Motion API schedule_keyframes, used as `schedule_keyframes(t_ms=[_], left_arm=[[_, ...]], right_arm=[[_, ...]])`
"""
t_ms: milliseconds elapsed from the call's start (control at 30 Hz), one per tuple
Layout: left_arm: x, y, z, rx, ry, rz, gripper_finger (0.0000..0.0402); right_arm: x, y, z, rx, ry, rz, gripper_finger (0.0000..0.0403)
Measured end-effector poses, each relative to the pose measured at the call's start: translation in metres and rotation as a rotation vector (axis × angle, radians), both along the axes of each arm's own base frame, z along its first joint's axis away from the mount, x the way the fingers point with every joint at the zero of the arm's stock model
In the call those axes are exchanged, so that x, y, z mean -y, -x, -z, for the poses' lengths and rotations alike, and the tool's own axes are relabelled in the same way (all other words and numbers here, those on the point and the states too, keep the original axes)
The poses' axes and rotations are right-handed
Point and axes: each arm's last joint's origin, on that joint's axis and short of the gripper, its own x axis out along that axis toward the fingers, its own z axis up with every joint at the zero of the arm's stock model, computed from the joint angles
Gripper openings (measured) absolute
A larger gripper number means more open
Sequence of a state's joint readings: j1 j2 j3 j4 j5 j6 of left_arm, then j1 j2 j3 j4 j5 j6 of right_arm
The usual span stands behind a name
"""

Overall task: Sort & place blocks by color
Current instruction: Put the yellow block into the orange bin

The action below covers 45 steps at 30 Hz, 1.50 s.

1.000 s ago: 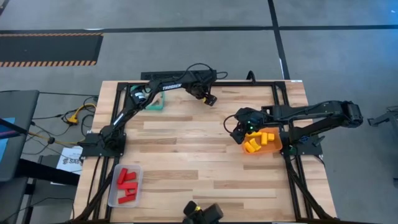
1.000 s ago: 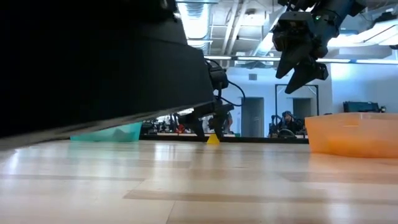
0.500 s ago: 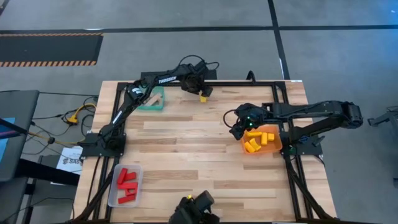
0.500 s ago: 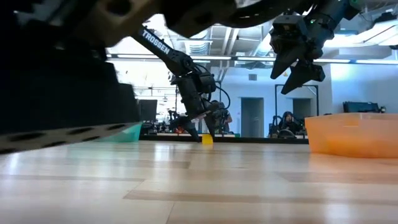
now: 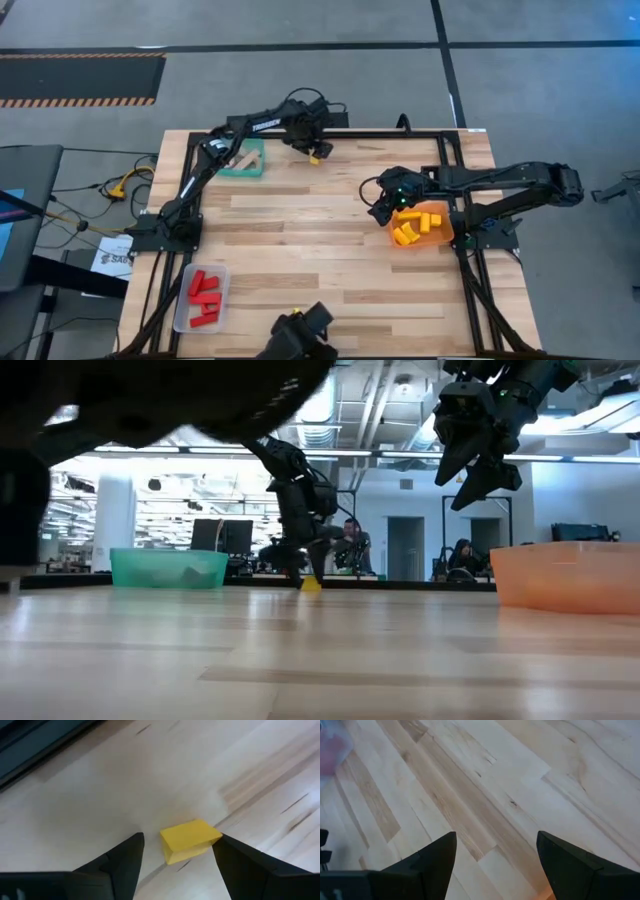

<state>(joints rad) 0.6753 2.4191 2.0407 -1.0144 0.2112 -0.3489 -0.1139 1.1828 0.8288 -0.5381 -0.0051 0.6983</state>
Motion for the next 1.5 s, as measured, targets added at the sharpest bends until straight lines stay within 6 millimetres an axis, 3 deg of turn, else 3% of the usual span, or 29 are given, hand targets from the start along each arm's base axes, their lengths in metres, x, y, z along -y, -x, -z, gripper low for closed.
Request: schedule_keyframes(t_ms=[200,667,1000,1333,1500], left_arm=[[-0.002,0.008,0.001,-0.061,-0.013,0.034,0.0231],[0.003,0.003,0.002,-0.084,-0.07,0.115,0.0231],[-0.01,0.015,0.002,-0.094,-0.053,0.076,0.0229],[-0.015,0.019,0.003,-0.1,-0.062,0.04,0.0162],[-0.016,0.018,0.003,-0.094,-0.064,0.03,0.0151]], right_arm=[[0.0,0.0,0.0,-0.001,0.006,-0.018,0.0294],[0.009,0.0,-0.001,0.013,0.008,-0.005,0.0294],[0.02,-0.005,-0.007,0.112,0.02,-0.011,0.0294],[0.029,-0.003,-0.007,0.116,-0.004,0.004,0.0294],[0.025,-0.003,-0.007,0.112,-0.011,-0.017,0.0294]])
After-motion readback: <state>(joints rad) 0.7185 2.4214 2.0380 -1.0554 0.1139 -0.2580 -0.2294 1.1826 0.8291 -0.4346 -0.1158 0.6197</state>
